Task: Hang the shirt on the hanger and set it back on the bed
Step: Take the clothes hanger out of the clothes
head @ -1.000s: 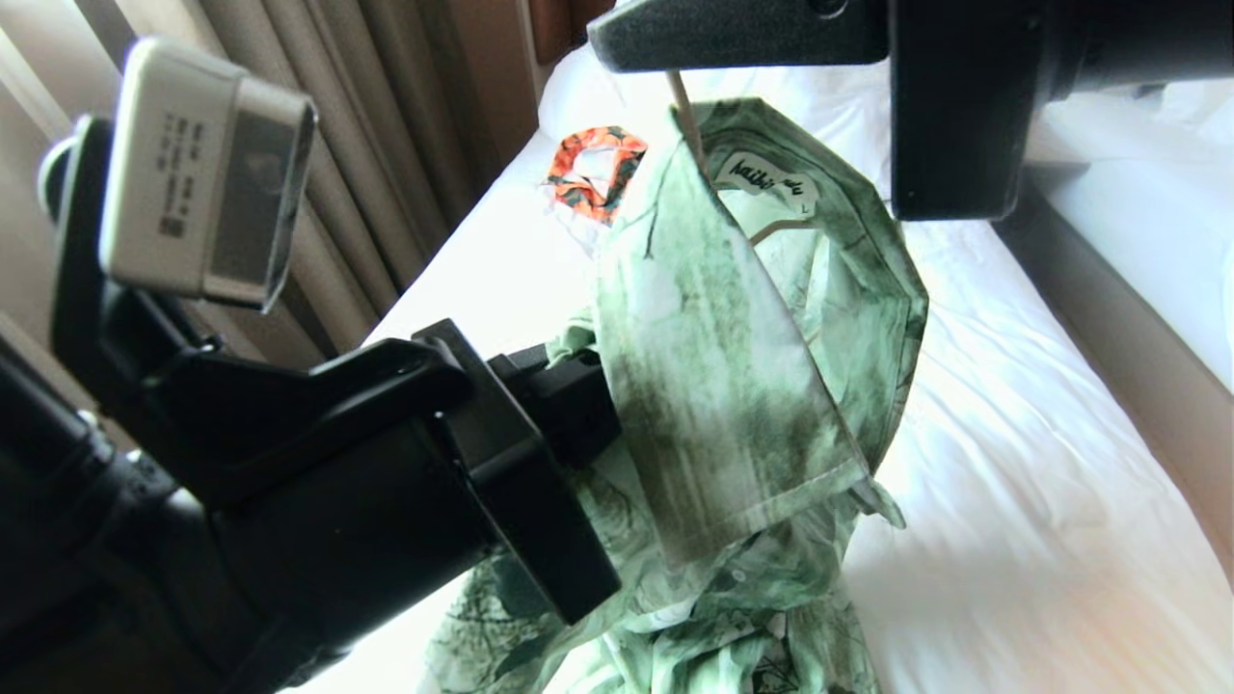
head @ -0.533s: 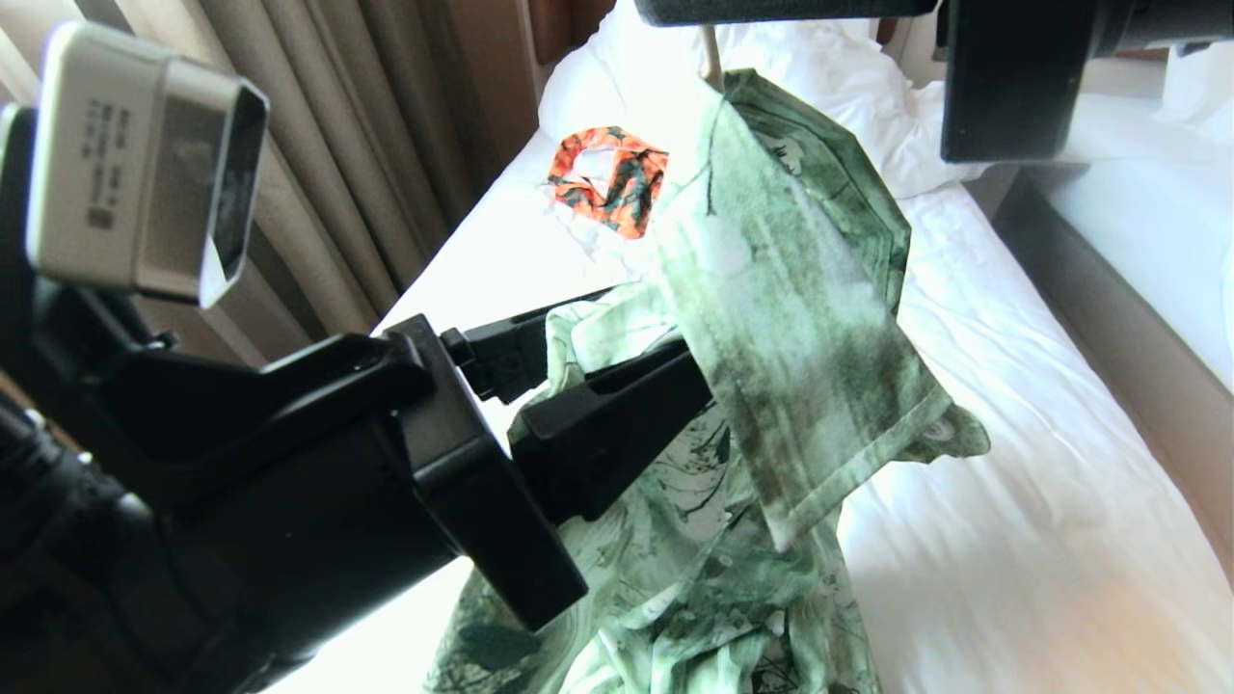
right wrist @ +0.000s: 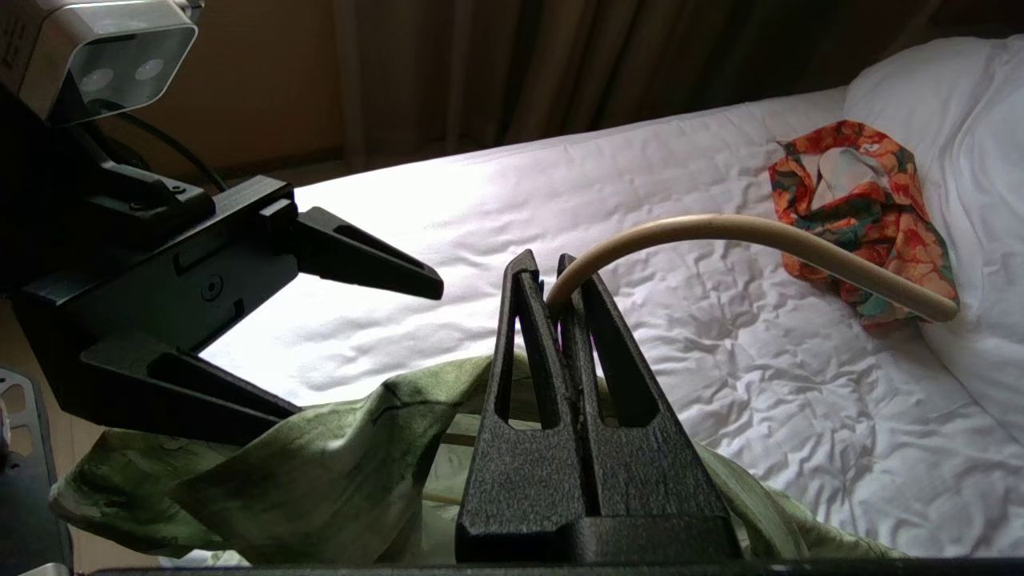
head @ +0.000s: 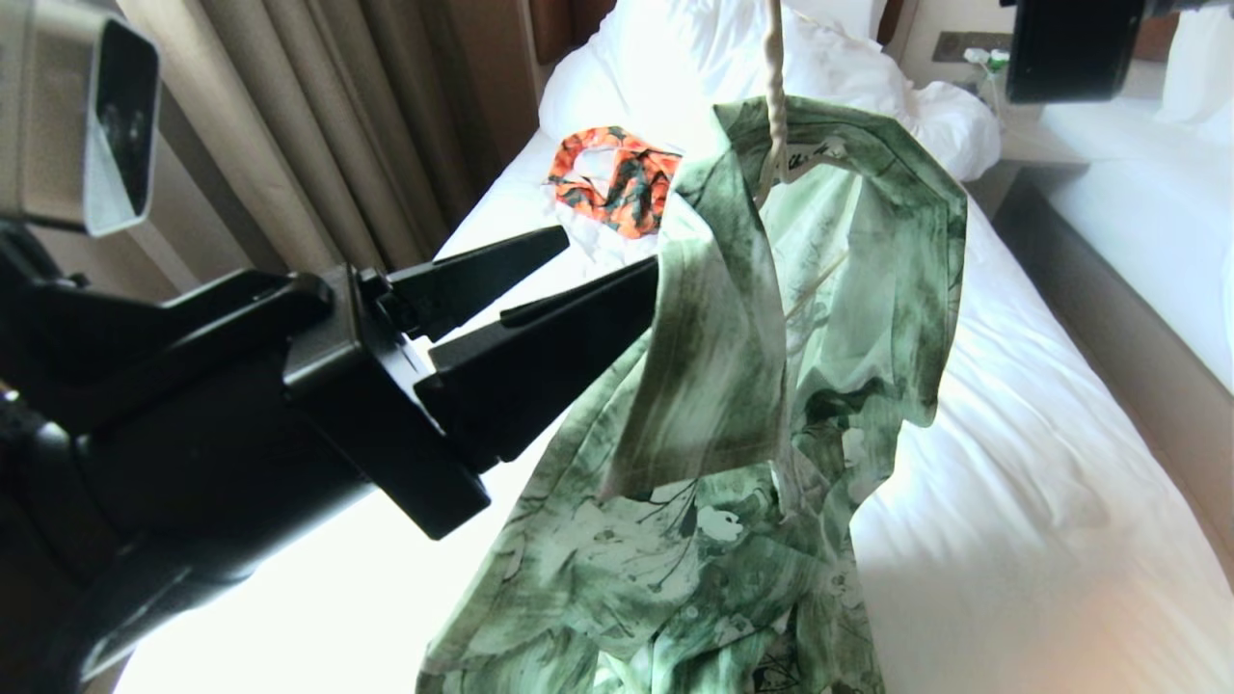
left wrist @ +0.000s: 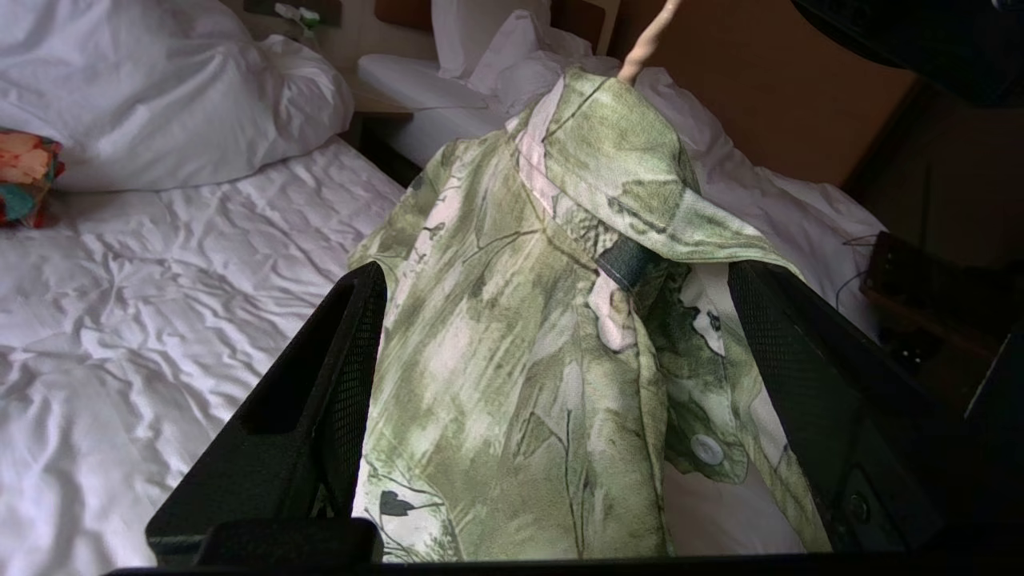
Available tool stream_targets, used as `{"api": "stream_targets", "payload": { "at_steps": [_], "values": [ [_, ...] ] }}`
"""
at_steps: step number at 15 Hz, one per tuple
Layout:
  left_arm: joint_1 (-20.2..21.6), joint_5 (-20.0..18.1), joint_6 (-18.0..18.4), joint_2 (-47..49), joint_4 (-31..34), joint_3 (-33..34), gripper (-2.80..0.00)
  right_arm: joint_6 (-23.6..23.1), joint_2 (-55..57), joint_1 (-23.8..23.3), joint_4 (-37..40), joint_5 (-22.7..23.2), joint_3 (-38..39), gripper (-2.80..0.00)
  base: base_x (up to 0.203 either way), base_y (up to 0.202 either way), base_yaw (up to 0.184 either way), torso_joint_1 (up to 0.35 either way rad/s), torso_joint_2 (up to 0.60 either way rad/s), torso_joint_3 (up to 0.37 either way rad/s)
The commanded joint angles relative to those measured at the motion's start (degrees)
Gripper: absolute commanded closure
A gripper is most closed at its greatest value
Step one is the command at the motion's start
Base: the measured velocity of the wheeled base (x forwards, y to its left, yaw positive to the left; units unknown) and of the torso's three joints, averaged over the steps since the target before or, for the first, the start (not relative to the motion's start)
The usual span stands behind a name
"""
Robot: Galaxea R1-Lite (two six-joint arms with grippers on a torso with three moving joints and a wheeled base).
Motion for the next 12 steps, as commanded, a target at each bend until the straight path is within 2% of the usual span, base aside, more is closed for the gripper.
{"api": "stream_targets", "payload": {
  "at_steps": [1, 5, 9, 12],
  "values": [
    [1.59, -0.03, -0.09, -0.47, -0.32, -0.27, -2.8, -0.18, -0.36, -0.54, 0.14, -0.06, 0.0, 0.0, 0.0, 0.0, 0.0, 0.0, 0.0, 0.0],
    [5.87, -0.31, -0.27, -0.71, -0.32, -1.49, -2.8, -0.18, -0.88, -1.5, 0.05, -0.06, 0.0, 0.0, 0.0, 0.0, 0.0, 0.0, 0.0, 0.0],
    [14.95, -5.17, -2.03, -1.1, -0.25, -3.27, -2.8, -0.24, -1.68, -3.19, -0.04, -0.06, 0.0, 0.0, 0.0, 0.0, 0.0, 0.0, 0.0, 0.0],
    [18.53, -5.51, -3.03, -1.01, 0.46, -4.53, -2.8, -0.27, -1.94, -4.86, -0.03, -0.05, 0.01, 0.0, 0.0, 0.0, 0.0, 0.0, 0.0, 0.0]
  ]
}}
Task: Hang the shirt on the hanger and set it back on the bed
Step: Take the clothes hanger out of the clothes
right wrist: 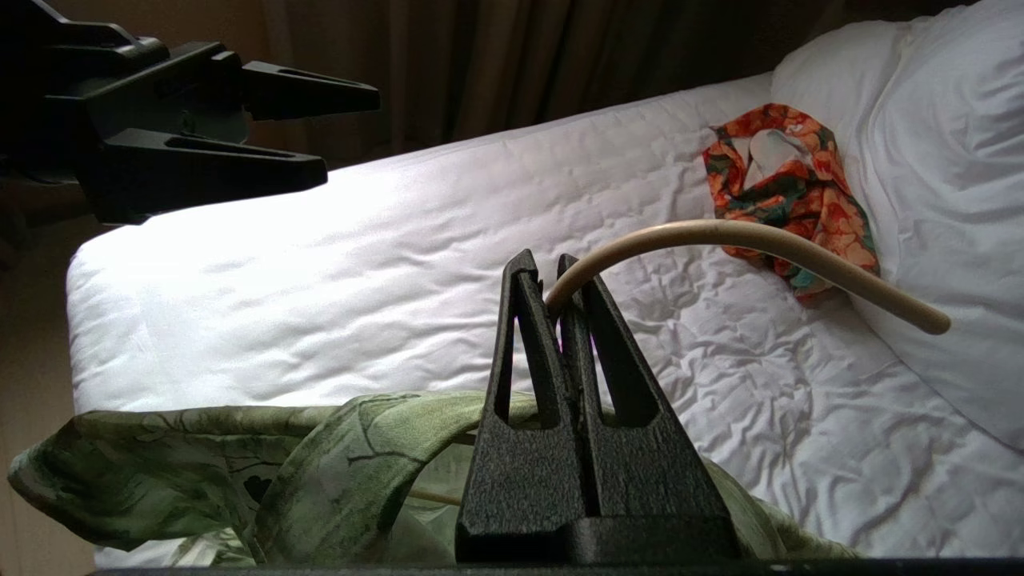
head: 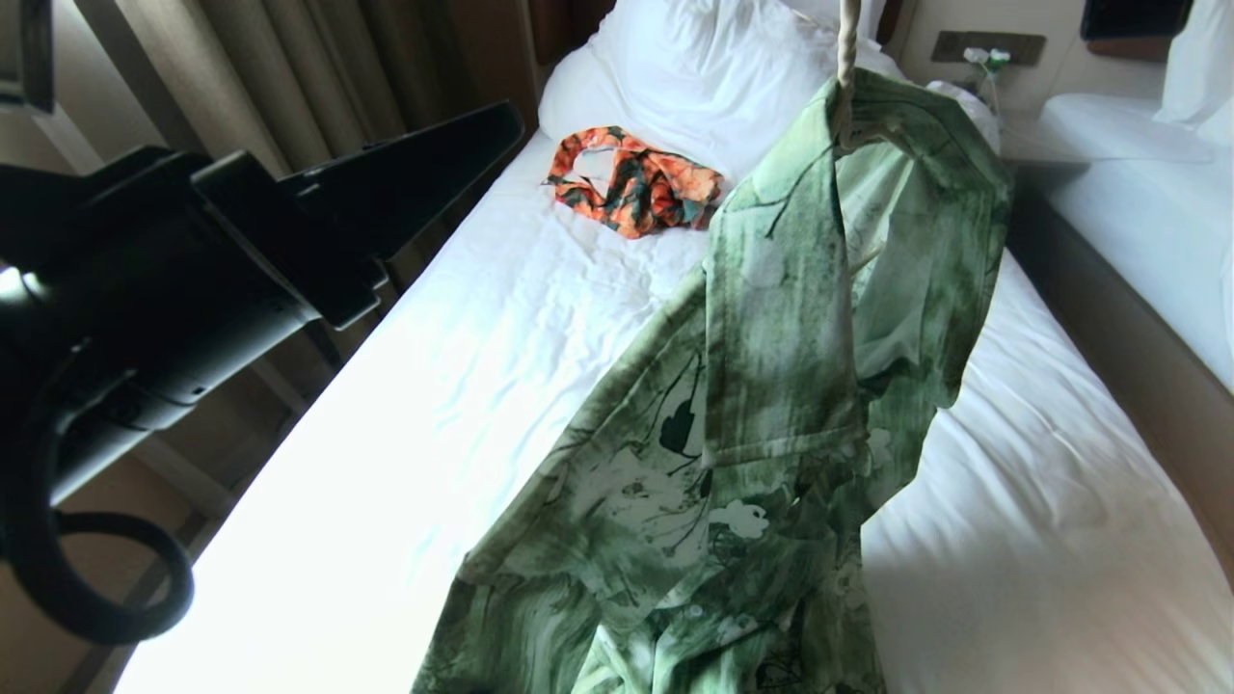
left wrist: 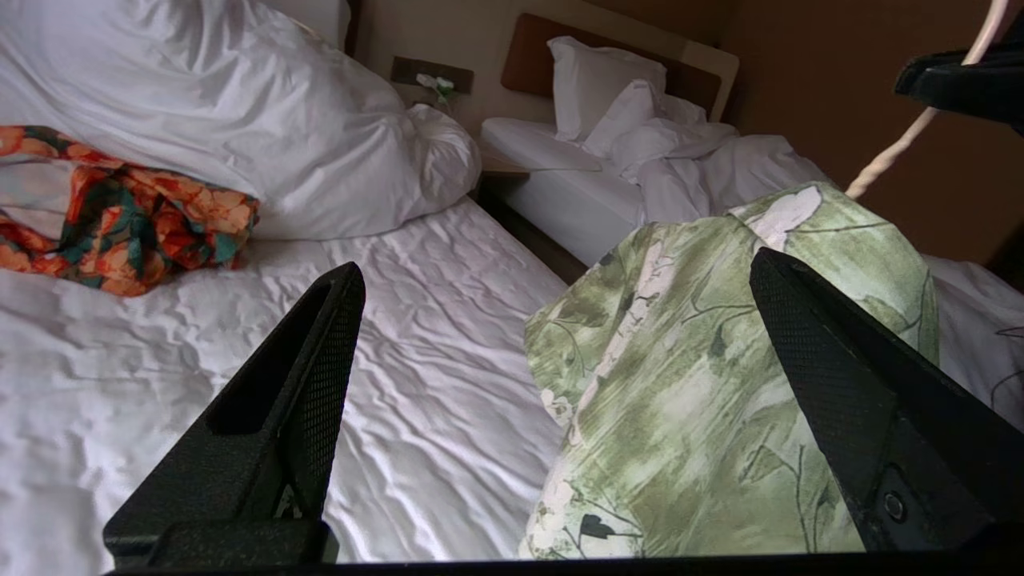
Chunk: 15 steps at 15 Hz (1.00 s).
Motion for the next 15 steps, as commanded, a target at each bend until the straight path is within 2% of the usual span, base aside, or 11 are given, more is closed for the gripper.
{"api": "stream_targets", "payload": {
  "at_steps": [1, 2, 12, 15],
  "values": [
    [1.89, -0.01, -0.54, 0.11, 0.35, -0.76, -2.8, -0.14, -0.26, -1.13, 0.12, 0.0, 0.01, 0.0, 0.0, 0.0, 0.0, 0.0, 0.0, 0.0],
    [2.44, -0.08, -0.82, 0.18, 0.48, -0.96, 0.0, -0.14, -0.38, -1.97, 0.12, 0.0, 0.04, 0.0, 0.0, 0.0, 0.0, 0.0, 0.0, 0.0],
    [3.48, -0.62, -0.95, 2.9, 0.57, -1.77, 0.0, 0.52, -1.58, -10.41, 0.21, 0.3, 3.2, 0.0, 0.0, 0.0, 0.0, 0.002, 0.0, -0.003],
    [3.48, -0.44, -0.93, 3.01, 0.57, -1.83, 0.0, 0.57, -1.43, -11.23, 0.21, 0.27, 3.25, 0.0, 0.0, 0.0, 0.0, 0.084, -0.33, -0.248]
  ]
}}
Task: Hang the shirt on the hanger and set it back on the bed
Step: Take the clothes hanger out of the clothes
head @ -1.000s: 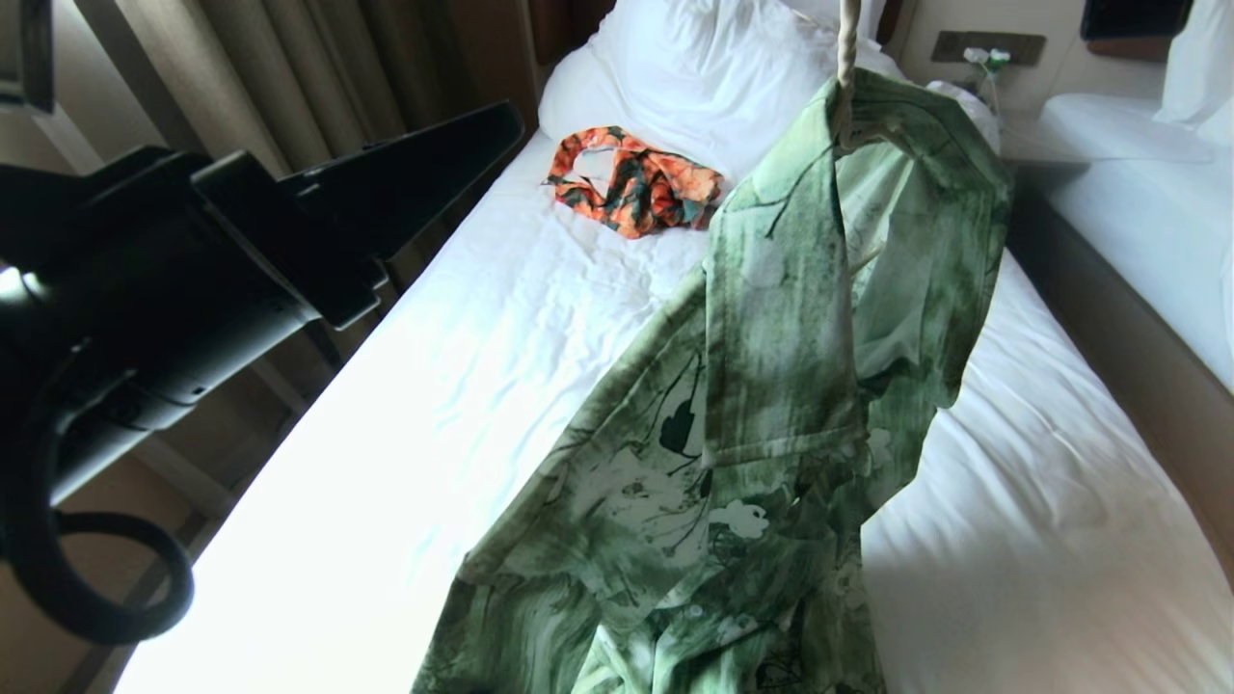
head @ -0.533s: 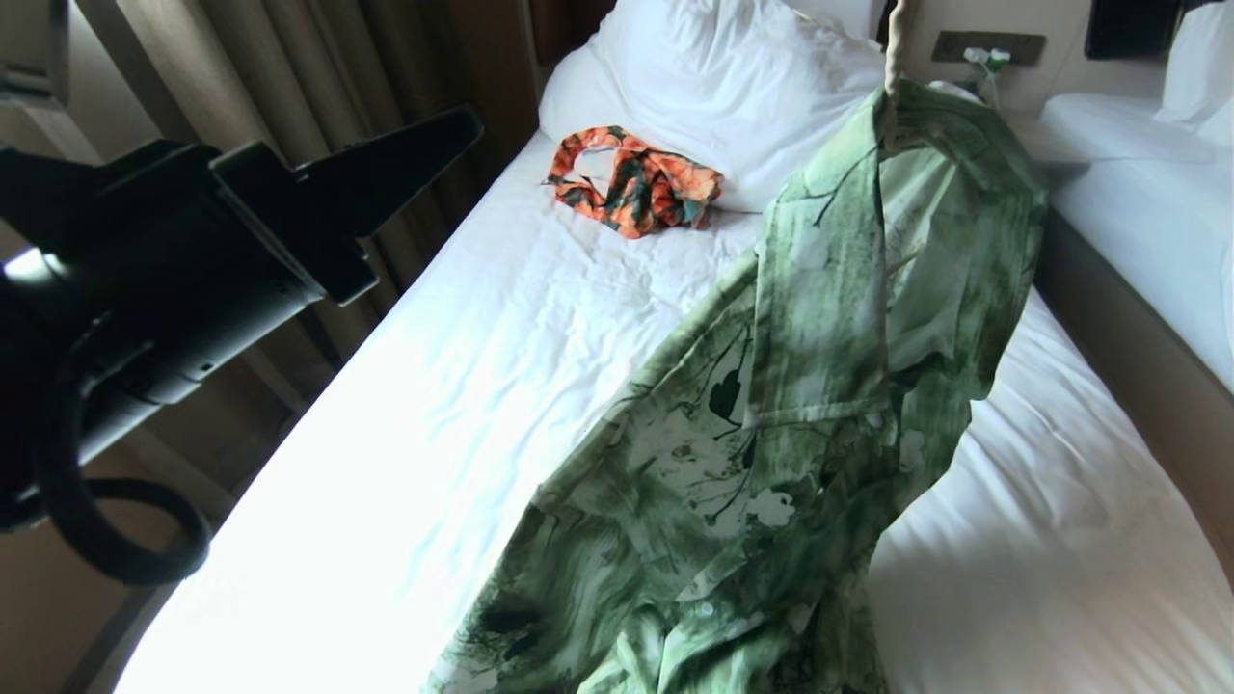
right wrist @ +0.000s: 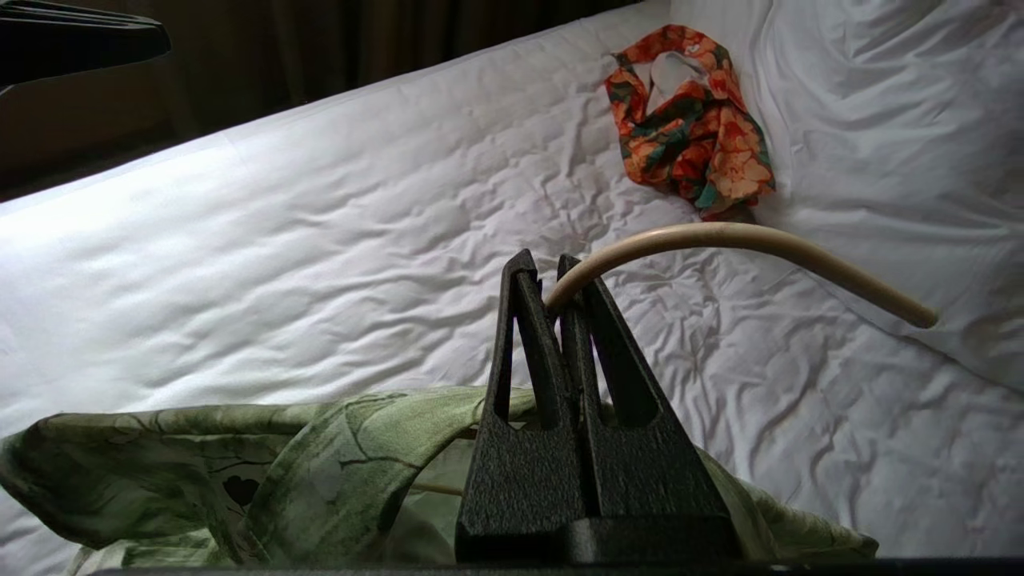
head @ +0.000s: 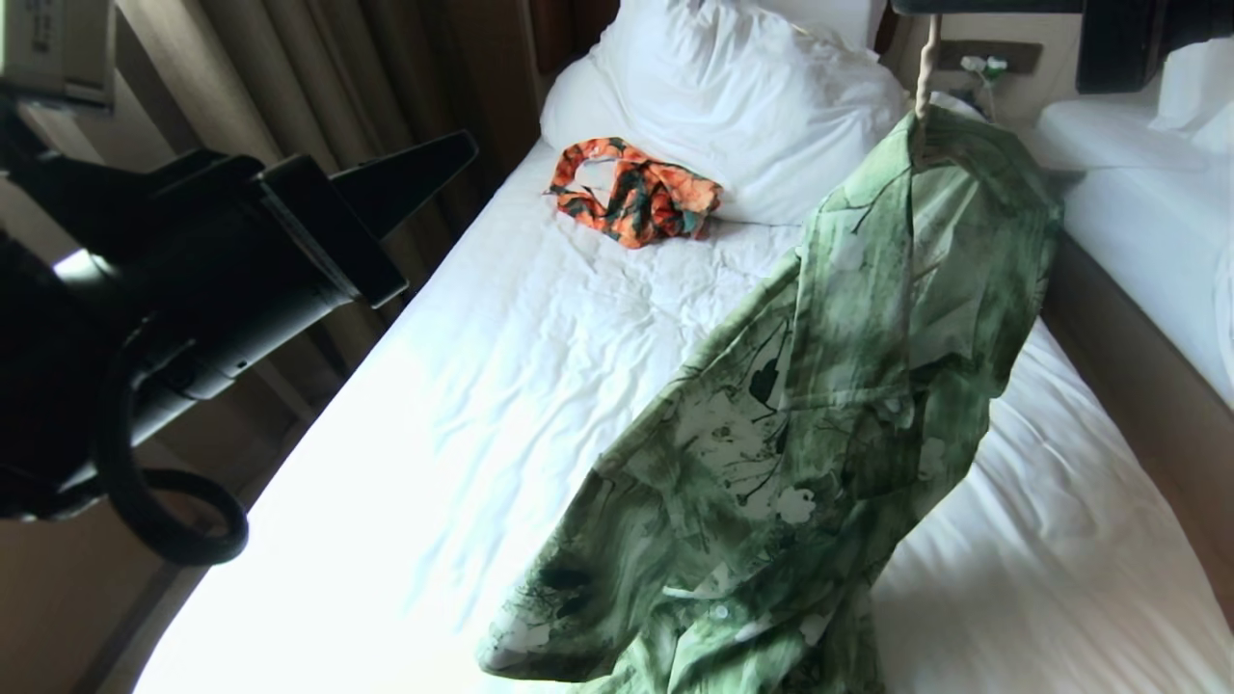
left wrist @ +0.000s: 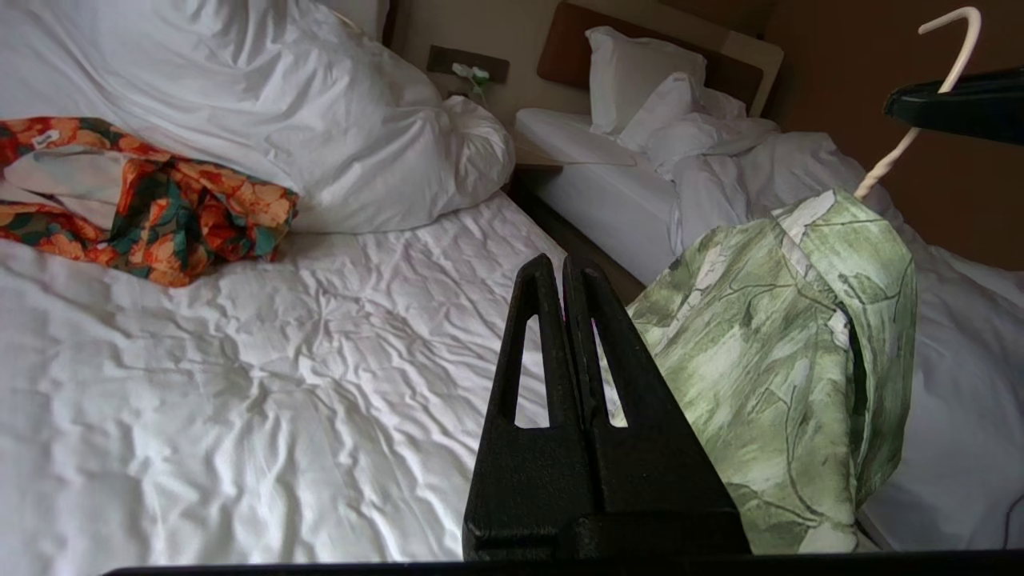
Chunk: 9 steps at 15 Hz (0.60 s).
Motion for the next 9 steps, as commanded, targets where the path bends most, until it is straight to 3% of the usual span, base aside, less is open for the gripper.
{"api": "stream_targets", "payload": {
  "at_steps": [1, 9],
  "values": [
    [0.01, 0.06, -0.03, 0.22, -0.28, 0.0, 0.0, -0.11, 0.12, -0.25, 0.12, -0.06, 0.05, 0.0, 0.0, 0.0, 0.0, 0.111, -0.45, -0.33],
    [0.01, 0.33, 0.01, -0.13, -0.45, 0.09, 0.0, -0.29, 0.32, -0.65, -0.05, -0.06, 0.31, 0.0, 0.0, 0.0, 0.0, 0.166, -0.52, -0.358]
  ]
}}
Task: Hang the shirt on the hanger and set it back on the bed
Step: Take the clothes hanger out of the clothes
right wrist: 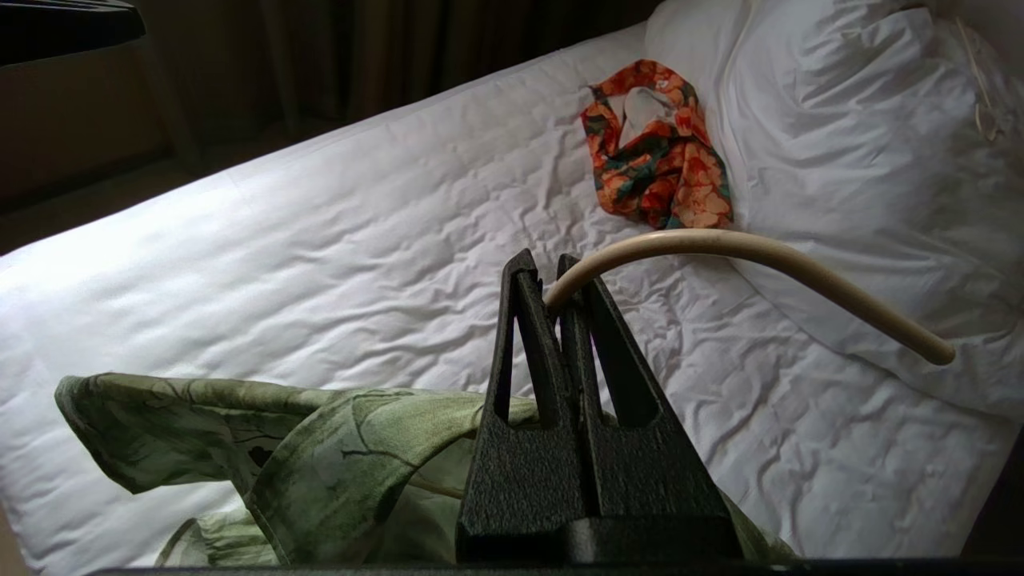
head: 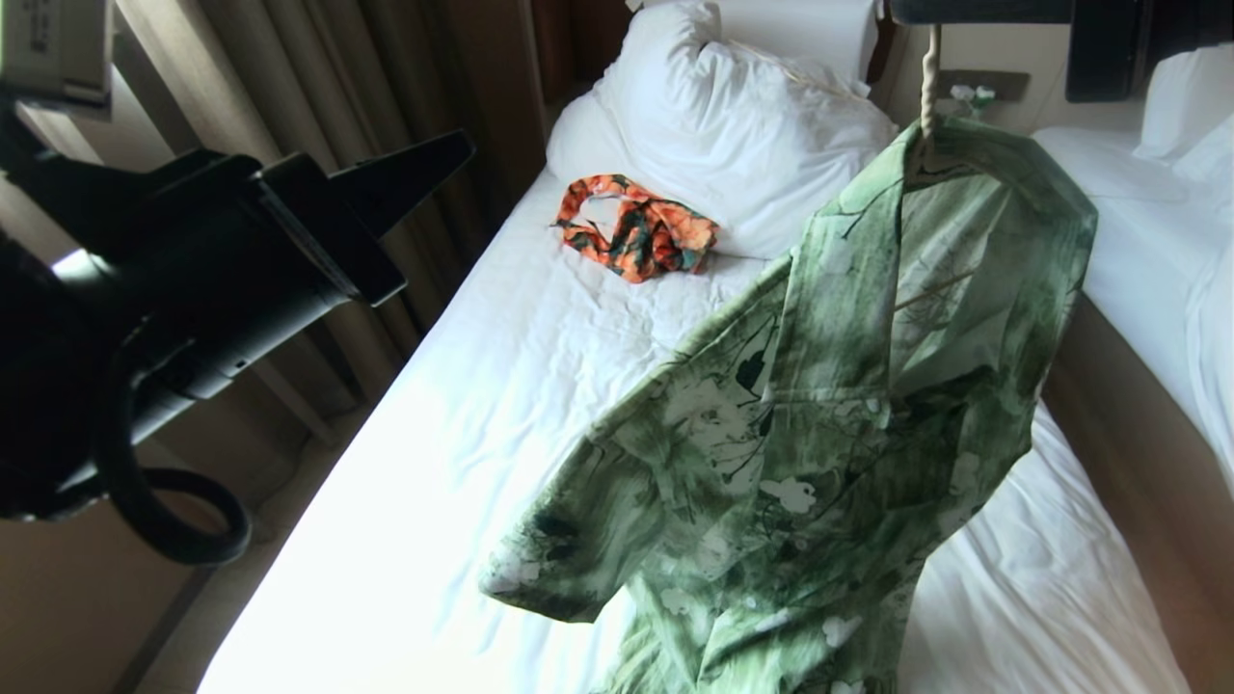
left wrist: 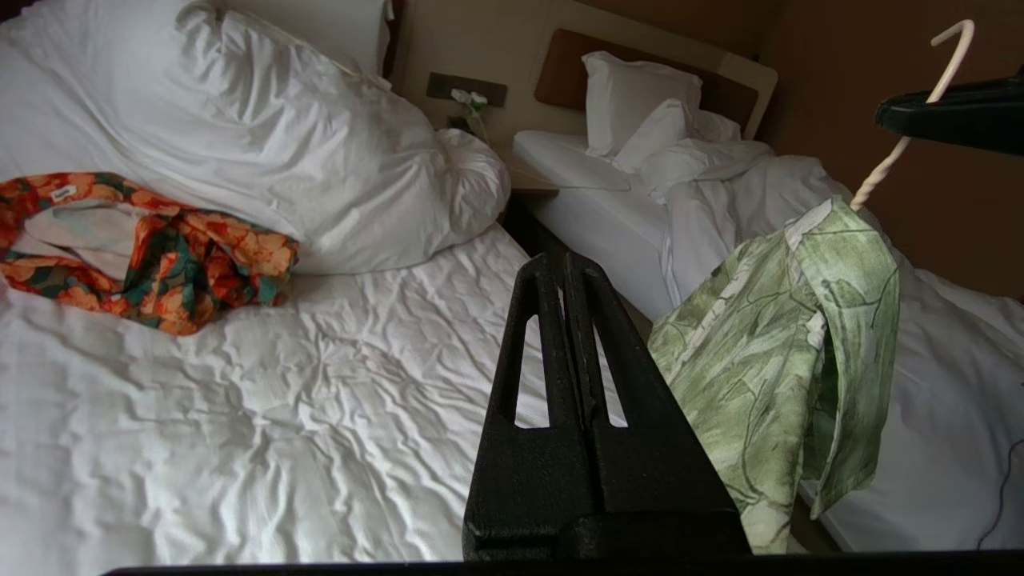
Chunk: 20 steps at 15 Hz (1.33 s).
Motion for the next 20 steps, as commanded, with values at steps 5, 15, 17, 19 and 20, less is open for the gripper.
{"api": "stream_targets", "payload": {
  "at_steps": [5, 15, 17, 19, 20],
  "values": [
    [0.17, -0.05, 0.03, -0.18, -0.26, 0.15, 0.0, -0.33, -0.14, -0.09, 0.14, -0.14, 0.17, 0.0, 0.0, 0.0, 0.0, 0.217, -0.59, -0.372],
    [0.71, -0.53, 0.03, -0.18, -0.27, 0.27, 0.0, -0.86, -0.49, -2.37, -4.69, -0.14, 1.4, 0.0, 0.0, 0.0, 0.0, 0.168, -0.4, -0.24],
    [0.65, -0.54, 0.03, -0.18, -0.3, 0.27, 0.0, -0.93, -0.66, -2.37, -4.77, -0.14, 2.1, 0.0, 0.0, 0.0, 0.0, 0.147, -0.34, -0.191],
    [0.63, -0.57, 0.03, -0.1, -0.24, 0.27, 0.0, -0.86, -0.75, -2.54, -4.78, -0.14, 2.28, 0.0, 0.0, 0.0, 0.0, 0.064, -0.16, -0.08],
    [0.63, -0.63, 0.03, -0.1, -0.18, 0.23, 0.0, -0.86, -0.77, -3.14, -4.78, -0.14, 2.28, 0.0, 0.0, 0.0, 0.0, 0.0, 0.0, 0.0]
  ]
}}
